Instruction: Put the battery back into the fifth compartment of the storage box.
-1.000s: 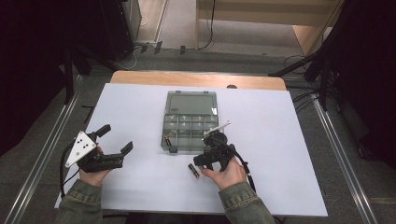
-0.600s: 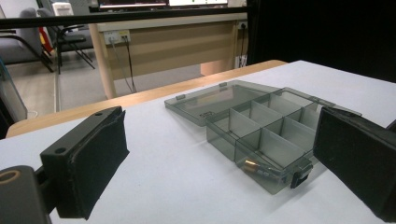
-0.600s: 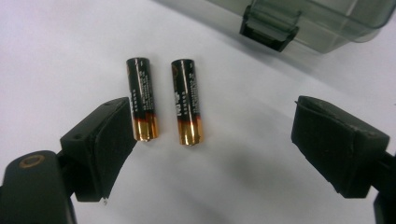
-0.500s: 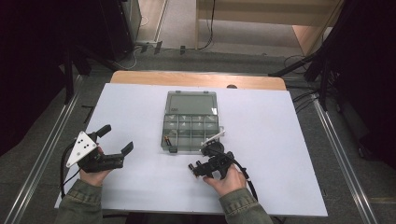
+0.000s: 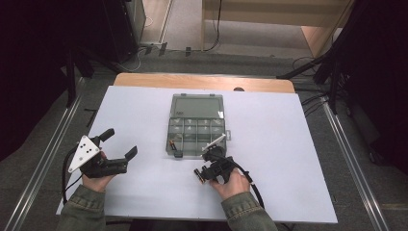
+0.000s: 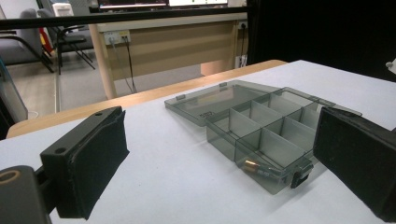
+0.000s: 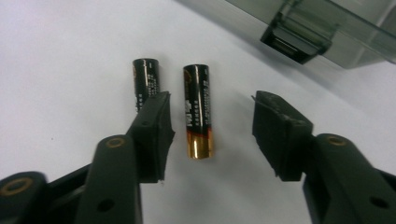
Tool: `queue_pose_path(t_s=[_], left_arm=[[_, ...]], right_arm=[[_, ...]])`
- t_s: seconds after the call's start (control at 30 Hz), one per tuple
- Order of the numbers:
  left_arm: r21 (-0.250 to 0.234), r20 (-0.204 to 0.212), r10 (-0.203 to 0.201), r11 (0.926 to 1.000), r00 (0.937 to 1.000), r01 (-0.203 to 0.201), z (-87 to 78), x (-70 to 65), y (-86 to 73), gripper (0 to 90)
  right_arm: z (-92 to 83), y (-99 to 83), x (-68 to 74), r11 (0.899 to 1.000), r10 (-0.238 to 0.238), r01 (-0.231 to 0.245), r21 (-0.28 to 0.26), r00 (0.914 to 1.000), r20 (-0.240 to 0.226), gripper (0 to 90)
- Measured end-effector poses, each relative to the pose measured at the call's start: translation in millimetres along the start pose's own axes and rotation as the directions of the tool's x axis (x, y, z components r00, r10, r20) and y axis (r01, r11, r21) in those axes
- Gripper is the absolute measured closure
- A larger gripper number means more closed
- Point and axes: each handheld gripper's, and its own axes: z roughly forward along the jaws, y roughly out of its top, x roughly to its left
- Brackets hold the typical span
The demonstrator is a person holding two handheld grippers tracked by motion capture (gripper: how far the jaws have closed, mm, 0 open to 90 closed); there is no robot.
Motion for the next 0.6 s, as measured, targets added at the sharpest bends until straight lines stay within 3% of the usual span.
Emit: queue_pose_path(t_s=[0.3,0.6], left_arm=[[-0.003,0.001,-0.002,1.0,1.0,0.002,0.0,0.0,0.1,3.2],[-0.001,0.0,-0.003,1.0,1.0,0.003,0.0,0.3,0.0,3.2]], right_arm=[[2.0,3.0,0.2,1.0,0.0,0.0,0.02,1.0,-0.002,69.8],[6.7,6.0,-0.1,0.999,-0.001,0.001,0.039,1.0,-0.006,77.2]])
